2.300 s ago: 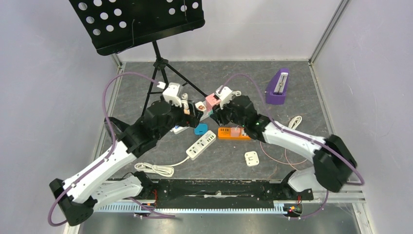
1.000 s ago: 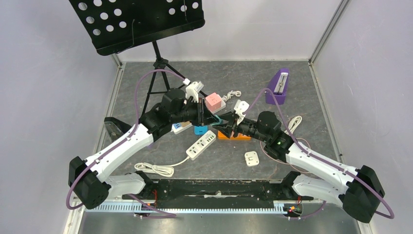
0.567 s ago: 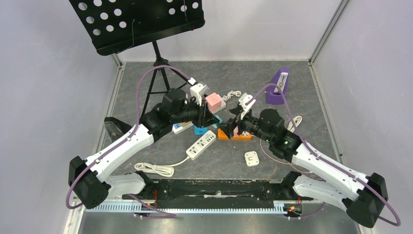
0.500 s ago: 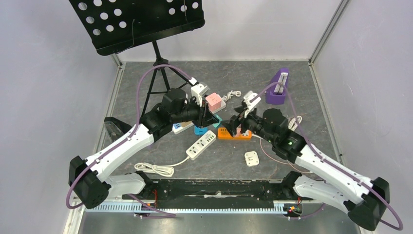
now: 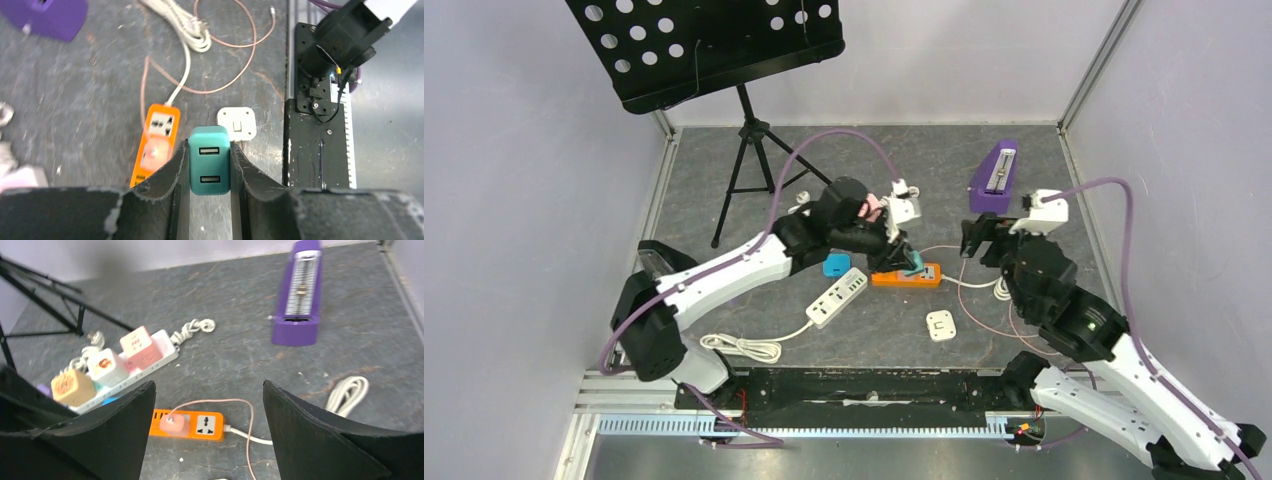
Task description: Insert the plug
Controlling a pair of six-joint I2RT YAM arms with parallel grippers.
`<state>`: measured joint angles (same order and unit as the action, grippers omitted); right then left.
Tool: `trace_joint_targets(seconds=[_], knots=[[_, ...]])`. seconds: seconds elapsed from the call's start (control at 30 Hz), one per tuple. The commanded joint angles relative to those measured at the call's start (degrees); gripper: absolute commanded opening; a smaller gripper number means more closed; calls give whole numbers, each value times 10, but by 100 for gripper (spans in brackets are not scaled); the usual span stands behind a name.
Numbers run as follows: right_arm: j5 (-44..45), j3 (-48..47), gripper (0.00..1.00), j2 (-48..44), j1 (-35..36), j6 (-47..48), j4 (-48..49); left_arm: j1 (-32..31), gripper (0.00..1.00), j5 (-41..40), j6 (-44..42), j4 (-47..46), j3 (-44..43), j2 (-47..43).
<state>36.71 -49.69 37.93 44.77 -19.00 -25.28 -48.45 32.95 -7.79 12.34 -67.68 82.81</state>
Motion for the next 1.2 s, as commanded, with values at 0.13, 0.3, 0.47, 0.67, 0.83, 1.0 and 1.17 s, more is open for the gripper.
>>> trace_joint_targets(seconds=[0.13, 0.3, 0.47, 0.67, 0.83, 1.0, 1.17], knots=[[151, -35, 79, -85, 0, -64, -44, -87, 2, -32, -127, 60, -138, 137], [151, -44, 78, -109, 0, -61, -48, -109, 2, -79, -142, 97, -207, 223], [148, -46, 78, -120, -1, -58, -55, -127, 2, -142, -187, 143, -257, 279], [146, -42, 78, -130, 0, -59, -56, -133, 2, -202, -209, 176, -302, 331], [142, -39, 79, -131, 0, -57, -56, -133, 2, -258, -224, 178, -309, 349], [144, -36, 79, -131, 0, -56, -56, -131, 2, -270, -225, 170, -309, 361], [143, -33, 79, -131, 0, -55, -56, -126, 2, -265, -214, 149, -298, 363]])
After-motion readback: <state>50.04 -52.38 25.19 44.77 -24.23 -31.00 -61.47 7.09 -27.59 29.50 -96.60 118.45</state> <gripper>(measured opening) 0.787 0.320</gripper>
